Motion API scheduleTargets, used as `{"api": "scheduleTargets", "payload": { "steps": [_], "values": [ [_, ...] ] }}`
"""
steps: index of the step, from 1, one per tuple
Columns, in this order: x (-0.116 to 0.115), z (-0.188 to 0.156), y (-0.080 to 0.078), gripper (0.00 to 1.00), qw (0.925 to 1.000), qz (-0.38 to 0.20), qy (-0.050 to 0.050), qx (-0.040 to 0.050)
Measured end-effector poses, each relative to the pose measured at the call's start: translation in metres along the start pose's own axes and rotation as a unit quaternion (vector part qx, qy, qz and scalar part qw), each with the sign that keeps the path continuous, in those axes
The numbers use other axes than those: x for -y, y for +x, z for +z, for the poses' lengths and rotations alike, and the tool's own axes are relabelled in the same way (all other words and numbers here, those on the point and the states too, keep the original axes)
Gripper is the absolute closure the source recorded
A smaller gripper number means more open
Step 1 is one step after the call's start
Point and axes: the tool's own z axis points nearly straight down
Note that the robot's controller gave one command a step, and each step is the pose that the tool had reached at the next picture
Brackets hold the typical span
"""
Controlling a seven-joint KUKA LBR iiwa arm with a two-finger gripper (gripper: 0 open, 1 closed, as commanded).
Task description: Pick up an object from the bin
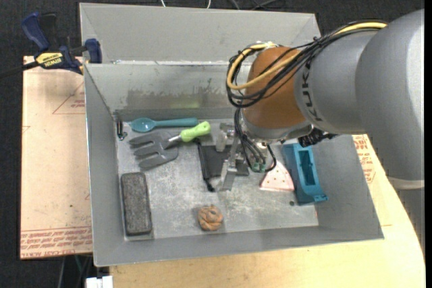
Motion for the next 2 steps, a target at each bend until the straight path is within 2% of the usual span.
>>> {"api": "scheduleTargets", "payload": {
  "steps": [1,2],
  "values": [
    [0.0535,-0.0174,-0.0124,0.0,0.9993,-0.038,0.0,0.0],
    [0.0622,-0.0142,-0.0119,0.0,0.9976,-0.069,0.001,0.0001]
  ]
}}
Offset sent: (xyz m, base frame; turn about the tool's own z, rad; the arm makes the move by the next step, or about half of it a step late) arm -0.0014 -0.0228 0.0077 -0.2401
